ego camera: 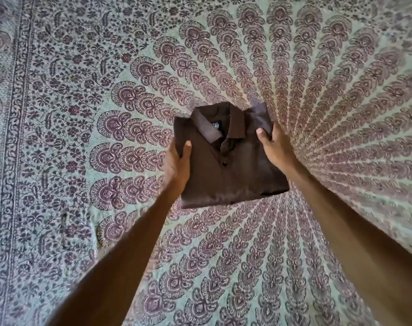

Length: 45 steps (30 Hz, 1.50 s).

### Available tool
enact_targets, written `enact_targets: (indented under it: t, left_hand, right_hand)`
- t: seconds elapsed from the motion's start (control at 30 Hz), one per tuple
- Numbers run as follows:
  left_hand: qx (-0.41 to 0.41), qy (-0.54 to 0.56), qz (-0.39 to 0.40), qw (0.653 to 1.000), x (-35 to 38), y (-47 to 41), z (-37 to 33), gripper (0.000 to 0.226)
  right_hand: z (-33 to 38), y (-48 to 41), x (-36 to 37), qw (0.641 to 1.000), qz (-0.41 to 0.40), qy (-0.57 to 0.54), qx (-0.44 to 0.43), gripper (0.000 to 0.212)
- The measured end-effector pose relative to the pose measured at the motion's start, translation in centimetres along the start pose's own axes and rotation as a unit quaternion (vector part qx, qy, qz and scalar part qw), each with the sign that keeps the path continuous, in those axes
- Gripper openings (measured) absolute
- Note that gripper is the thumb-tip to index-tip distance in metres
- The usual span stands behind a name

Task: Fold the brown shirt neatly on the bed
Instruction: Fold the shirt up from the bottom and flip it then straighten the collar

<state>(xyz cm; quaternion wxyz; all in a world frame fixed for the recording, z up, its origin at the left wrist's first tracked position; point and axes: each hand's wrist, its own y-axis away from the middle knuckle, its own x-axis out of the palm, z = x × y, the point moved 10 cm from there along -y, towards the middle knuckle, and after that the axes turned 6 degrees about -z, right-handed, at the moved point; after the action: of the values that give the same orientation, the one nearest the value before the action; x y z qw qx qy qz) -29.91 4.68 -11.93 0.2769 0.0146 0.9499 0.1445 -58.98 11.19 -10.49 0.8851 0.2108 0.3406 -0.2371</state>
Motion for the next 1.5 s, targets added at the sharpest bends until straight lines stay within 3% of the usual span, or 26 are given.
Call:
enact_targets:
  t: [0.27,0.47,0.7,0.83,1.07,1.27,1.5]
  left_hand:
    - [-0.006,0.049,0.014,0.999,-11.8,12.1,6.6,0.036]
    - [-0.001,0.027,-0.023,0.999,-24.9,19.1,13.9,0.025]
    - [-0.035,0.044,-0.066,0.996,-38.5,21.0,24.4,0.025]
    - [-0.022,-0.009,-0.078,0.997,-44.8,19.9,29.4,0.022]
    - [-0.005,-0.073,-0.073,0.995,-52.9,14.2,37.7,0.04]
    - [0.018,-0.083,-0.031,0.996,-53.3,11.0,40.0,0.045]
    - [0.018,-0.093,-0.051,0.994,-54.1,11.0,42.2,0.04]
  right_hand:
    - [1.5,20.0,1.3,0.995,-0.017,-0.089,0.031,0.034]
    - [7.2,34.4,7.0,0.993,-0.018,-0.114,0.005,0.029]
    - [13.1,45.7,16.7,0.99,-0.034,-0.14,-0.006,0.028]
    - [16.1,49.2,24.1,0.989,-0.026,-0.142,-0.001,0.037]
    - [20.9,51.7,36.4,0.995,-0.035,-0.096,-0.003,0.058]
    - [21.9,51.2,40.0,0.997,-0.044,-0.056,0.01,0.058]
    - [20.8,51.4,42.4,0.998,-0.065,0.004,-0.024,0.074]
